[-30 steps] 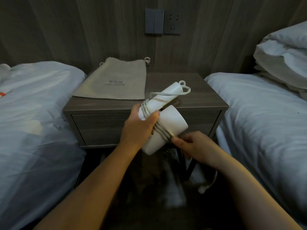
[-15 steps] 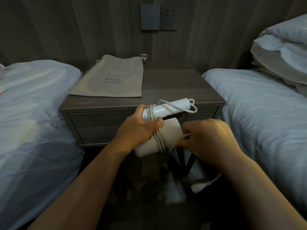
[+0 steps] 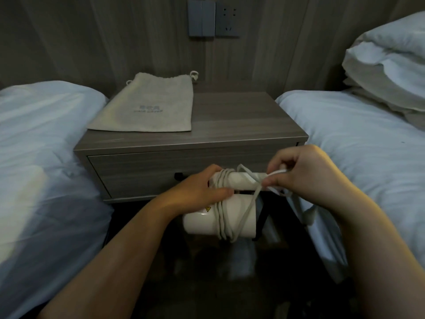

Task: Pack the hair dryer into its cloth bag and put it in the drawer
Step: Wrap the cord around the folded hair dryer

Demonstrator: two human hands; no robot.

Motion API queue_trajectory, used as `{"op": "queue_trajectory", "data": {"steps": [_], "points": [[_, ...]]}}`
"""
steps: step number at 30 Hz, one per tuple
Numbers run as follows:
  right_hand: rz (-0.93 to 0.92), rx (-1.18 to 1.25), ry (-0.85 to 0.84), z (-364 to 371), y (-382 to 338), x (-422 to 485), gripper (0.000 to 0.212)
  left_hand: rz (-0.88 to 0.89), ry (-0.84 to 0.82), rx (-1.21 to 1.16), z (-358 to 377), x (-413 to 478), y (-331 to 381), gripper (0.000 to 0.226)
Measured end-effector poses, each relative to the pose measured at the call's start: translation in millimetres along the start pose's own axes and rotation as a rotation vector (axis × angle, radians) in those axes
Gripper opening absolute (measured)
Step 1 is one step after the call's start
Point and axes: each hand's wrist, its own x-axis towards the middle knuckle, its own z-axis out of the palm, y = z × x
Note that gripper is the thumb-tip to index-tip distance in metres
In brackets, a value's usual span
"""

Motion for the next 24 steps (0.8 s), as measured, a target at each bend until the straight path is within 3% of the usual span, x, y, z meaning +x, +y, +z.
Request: {"op": "queue_trajectory", "data": {"steps": [5, 9, 16, 24], "points": [[-0.033, 0.077, -0.015, 5, 6, 4, 0.017, 0.043, -0.039, -0.037, 4, -1, -2, 0.036], [-0.038, 0.017, -0.048, 21, 12, 11, 0.016, 0.052, -0.072, -0.1, 13, 1, 0, 0.052], [0.096, -0.11, -0.222, 32, 21, 14, 0.042, 0.037, -0.117, -0.114, 19, 4, 0, 0.038], [0.15, -0.07, -0.147, 41, 35, 18, 0.045, 0.018, -0.218, -0.179, 18, 4, 0, 0.044]]}}
